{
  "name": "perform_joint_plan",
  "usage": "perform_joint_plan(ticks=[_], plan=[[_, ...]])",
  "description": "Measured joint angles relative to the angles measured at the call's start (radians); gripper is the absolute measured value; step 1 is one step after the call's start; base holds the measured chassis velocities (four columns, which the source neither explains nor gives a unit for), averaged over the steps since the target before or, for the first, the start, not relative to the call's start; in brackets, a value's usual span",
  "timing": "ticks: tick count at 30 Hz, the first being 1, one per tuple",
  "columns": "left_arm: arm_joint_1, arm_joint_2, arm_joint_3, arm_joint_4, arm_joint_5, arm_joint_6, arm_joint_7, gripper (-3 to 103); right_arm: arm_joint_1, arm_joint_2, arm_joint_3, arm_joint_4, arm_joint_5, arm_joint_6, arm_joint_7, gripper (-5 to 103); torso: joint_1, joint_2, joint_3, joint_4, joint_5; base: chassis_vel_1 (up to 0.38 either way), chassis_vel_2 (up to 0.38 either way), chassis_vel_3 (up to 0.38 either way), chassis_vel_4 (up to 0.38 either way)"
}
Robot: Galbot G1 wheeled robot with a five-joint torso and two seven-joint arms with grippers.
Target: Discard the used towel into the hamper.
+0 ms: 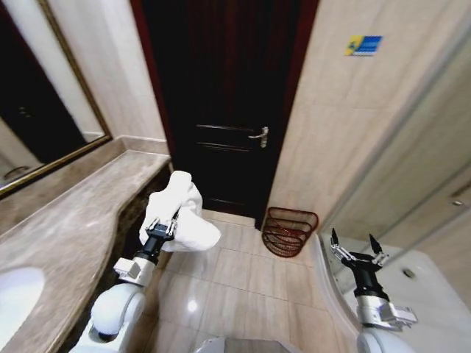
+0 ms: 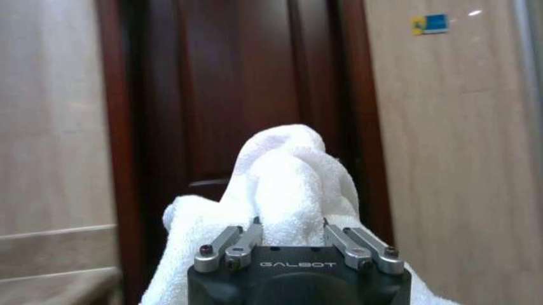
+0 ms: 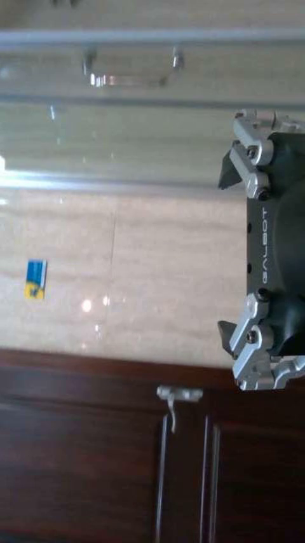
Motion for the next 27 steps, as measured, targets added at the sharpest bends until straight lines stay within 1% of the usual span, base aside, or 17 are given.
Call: perform_joint_plan(ticks=[5,10,13,15,18,19,21,23,26,27], plan=[[0.006,-0.004,0.003,0.002,0.004,-0.001,0.002,24,0.001,-0.003,0.000,-0.001,0.004,0.000,0.000,100,-0.004,-0.006,-0.003,0.0000,0.0000,-0.074,-0.069,-0.053,-0.071],[0.010,-0.010,0.006,0.006,0.010,-0.002,0.003,24,0.001,-0.007,0.001,-0.006,0.010,0.002,0.004,100,-0.013,-0.025,-0.013,0.0005,0.0000,0.000,0.000,0.000,0.000],[0.014,-0.016,0.011,0.015,0.014,-0.011,0.005,24,0.000,-0.008,0.002,-0.010,0.013,0.004,0.005,100,-0.024,-0.049,-0.026,0.0002,0.0000,0.000,0.000,0.000,0.000],[0.014,-0.016,0.011,0.016,0.014,-0.011,0.005,24,0.000,-0.008,0.002,-0.010,0.013,0.004,0.005,100,-0.025,-0.052,-0.027,0.0001,0.0000,0.000,0.000,0.000,0.000],[0.012,-0.018,0.012,0.023,0.015,-0.016,0.008,24,0.002,-0.006,0.001,-0.011,0.013,0.004,0.007,100,-0.037,-0.078,-0.041,0.0001,0.0000,0.000,0.000,0.000,0.000],[0.012,-0.018,0.012,0.023,0.015,-0.016,0.008,24,0.002,-0.006,0.001,-0.011,0.013,0.004,0.007,100,-0.037,-0.078,-0.041,0.0001,0.0000,0.000,0.000,0.000,0.000],[0.007,-0.020,0.012,0.030,0.015,-0.020,0.008,24,0.005,-0.006,0.000,-0.009,0.013,0.004,0.008,100,-0.045,-0.095,-0.051,0.0002,0.0000,0.000,0.000,0.000,0.000],[0.007,-0.021,0.012,0.030,0.015,-0.021,0.008,24,0.006,-0.006,0.000,-0.009,0.013,0.003,0.008,100,-0.046,-0.098,-0.053,0.0001,0.0000,0.000,0.000,0.000,0.000],[0.004,-0.027,0.014,0.042,0.018,-0.030,0.008,24,0.006,-0.004,0.000,-0.009,0.014,0.002,0.010,100,-0.056,-0.122,-0.066,0.0002,-0.0001,0.000,0.000,0.000,0.000],[0.004,-0.027,0.014,0.042,0.018,-0.030,0.008,24,0.006,-0.004,0.000,-0.009,0.014,0.002,0.010,100,-0.056,-0.122,-0.066,0.0002,-0.0001,0.000,0.000,0.000,0.000]])
